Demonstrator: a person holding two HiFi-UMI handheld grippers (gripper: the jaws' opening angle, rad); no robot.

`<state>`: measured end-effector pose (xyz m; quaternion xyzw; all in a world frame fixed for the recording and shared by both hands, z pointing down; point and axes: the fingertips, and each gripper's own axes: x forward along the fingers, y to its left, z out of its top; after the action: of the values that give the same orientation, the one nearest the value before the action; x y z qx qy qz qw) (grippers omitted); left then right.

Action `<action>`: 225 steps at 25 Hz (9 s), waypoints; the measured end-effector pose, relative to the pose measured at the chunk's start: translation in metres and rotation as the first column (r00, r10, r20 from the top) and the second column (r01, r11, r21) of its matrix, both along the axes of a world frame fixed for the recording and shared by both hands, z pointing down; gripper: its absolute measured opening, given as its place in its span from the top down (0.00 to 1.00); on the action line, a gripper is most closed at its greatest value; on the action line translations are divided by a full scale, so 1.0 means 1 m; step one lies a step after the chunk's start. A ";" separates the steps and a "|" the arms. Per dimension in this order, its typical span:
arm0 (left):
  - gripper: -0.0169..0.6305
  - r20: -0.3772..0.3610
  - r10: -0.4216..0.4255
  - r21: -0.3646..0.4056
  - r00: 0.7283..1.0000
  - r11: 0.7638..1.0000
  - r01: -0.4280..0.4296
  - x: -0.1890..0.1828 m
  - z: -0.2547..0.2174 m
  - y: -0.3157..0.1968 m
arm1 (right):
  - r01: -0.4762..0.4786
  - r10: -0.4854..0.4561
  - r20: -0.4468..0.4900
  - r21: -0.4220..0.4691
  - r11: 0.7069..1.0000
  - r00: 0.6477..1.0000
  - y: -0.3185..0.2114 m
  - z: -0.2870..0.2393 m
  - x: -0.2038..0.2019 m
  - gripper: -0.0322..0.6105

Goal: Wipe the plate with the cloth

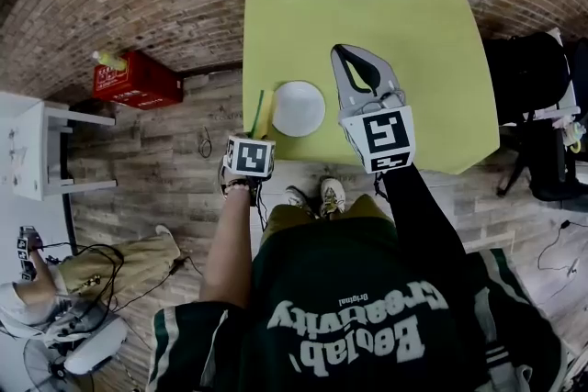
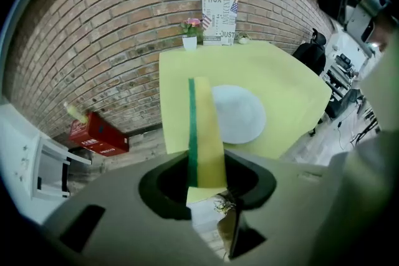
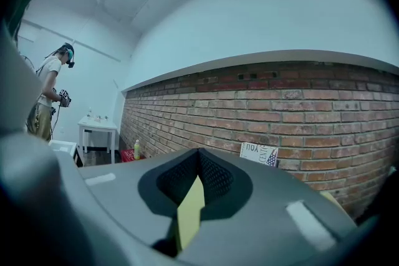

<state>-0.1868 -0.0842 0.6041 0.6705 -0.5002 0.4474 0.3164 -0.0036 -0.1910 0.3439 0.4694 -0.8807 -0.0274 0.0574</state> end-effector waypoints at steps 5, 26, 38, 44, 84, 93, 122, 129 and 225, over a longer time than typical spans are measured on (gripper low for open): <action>0.76 -0.040 0.094 0.038 0.995 0.995 -0.092 0.039 -0.012 -0.005 | -0.022 0.022 0.003 -0.011 1.000 1.000 0.003 0.003 0.008 0.93; 0.76 -0.025 0.195 -0.056 0.981 0.979 -0.196 0.080 0.011 0.007 | -0.076 0.076 0.015 -0.011 0.997 0.997 0.003 -0.003 0.049 0.93; 0.76 -0.011 -0.050 -0.045 0.999 0.998 0.049 -0.014 0.007 0.020 | 0.027 -0.027 0.010 -0.018 0.999 1.000 0.002 0.000 0.002 0.93; 0.76 -0.038 -0.047 -0.041 0.998 0.998 0.046 -0.015 0.003 0.021 | 0.037 -0.036 0.004 -0.021 0.999 0.999 0.004 0.002 -0.005 0.93; 0.76 -0.068 -0.056 -0.090 0.996 0.995 0.050 -0.003 0.008 0.045 | 0.075 -0.076 -0.014 -0.048 0.996 0.997 0.009 0.008 -0.014 0.93; 0.76 -0.101 0.147 0.010 0.984 0.989 -0.147 0.072 -0.007 0.031 | 0.039 -0.040 -0.019 -0.055 0.998 0.999 0.012 0.016 0.005 0.93; 0.76 -0.077 0.032 -0.040 0.997 0.999 -0.036 0.015 0.016 0.055 | 0.052 -0.052 0.001 -0.051 0.997 0.999 0.006 0.012 -0.002 0.93; 0.76 -0.085 0.046 -0.010 0.995 0.999 -0.047 0.016 0.013 0.050 | 0.058 -0.058 0.005 -0.044 0.997 0.998 0.005 0.011 -0.008 0.93; 0.76 -0.153 0.197 -0.059 0.968 0.977 -0.207 0.125 0.009 0.009 | -0.019 0.021 0.025 -0.079 0.997 0.999 -0.024 0.020 0.033 0.93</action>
<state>-0.0623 -0.0751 0.6129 0.7368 -0.3878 0.4451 0.3296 0.0290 -0.2154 0.3641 0.4758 -0.8770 0.0139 0.0648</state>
